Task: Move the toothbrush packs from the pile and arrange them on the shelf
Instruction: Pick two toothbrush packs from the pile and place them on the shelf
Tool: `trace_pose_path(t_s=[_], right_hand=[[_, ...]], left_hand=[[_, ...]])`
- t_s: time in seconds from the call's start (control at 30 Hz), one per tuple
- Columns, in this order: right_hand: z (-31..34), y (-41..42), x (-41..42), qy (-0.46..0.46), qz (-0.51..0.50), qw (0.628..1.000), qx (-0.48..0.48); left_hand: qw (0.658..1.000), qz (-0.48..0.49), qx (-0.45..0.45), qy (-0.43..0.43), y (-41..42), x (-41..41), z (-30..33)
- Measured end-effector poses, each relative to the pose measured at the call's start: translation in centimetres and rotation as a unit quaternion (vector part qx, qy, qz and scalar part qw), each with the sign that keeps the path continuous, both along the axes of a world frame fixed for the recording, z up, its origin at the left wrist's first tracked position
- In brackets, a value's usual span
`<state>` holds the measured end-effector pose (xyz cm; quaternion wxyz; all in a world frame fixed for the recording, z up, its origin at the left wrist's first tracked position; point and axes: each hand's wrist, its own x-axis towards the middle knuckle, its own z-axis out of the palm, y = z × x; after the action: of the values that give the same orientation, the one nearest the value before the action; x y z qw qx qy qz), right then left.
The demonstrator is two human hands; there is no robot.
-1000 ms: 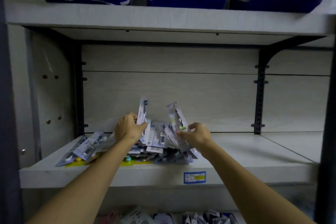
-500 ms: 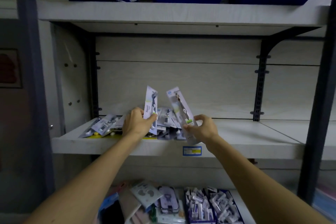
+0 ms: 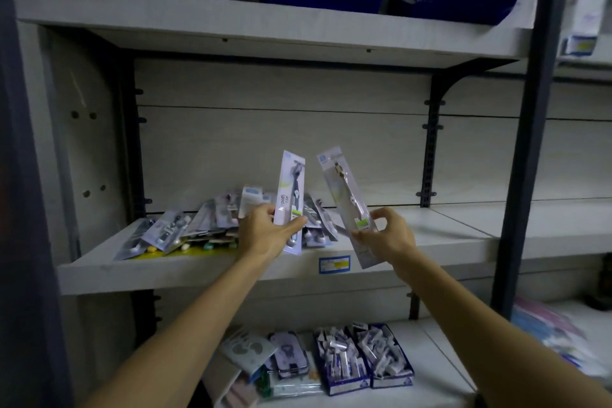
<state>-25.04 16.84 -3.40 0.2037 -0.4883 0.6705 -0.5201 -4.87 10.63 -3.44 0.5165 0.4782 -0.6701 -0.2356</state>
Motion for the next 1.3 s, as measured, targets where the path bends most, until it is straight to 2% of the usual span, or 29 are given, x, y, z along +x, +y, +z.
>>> trace_pose_path(t_s=[0.23,0.43,0.6,0.87,1.07,1.3], right_hand=[[-3.4,5.1,-3.6,0.007,-0.103,0.995,-0.002],[-4.1,10.6,-9.8,0.029,-0.181,0.983,-0.015],[-4.4,13.6,-16.4,0.0,-0.234,0.972,-0.026],[-2.6,19.8,-28.8,0.001,-0.257,0.966,-0.039],[-2.9,22.9,-37.9,0.015,-0.282,0.959,-0.036],[-2.7,22.5,-46.1,0.032,-0.287,0.957,-0.033]], left_hand=[[0.992,-0.097,0.055,0.067,0.9,-5.2,-3.4],[0.981,-0.169,0.091,0.037,3.3,-12.0,-4.9],[0.968,-0.231,0.096,-0.017,6.2,-18.5,-4.1],[0.931,-0.344,0.109,-0.044,11.5,-32.2,-3.6],[0.927,-0.359,0.105,-0.021,14.8,-41.3,-3.6],[0.944,-0.32,0.073,-0.044,14.2,-49.2,-2.9]])
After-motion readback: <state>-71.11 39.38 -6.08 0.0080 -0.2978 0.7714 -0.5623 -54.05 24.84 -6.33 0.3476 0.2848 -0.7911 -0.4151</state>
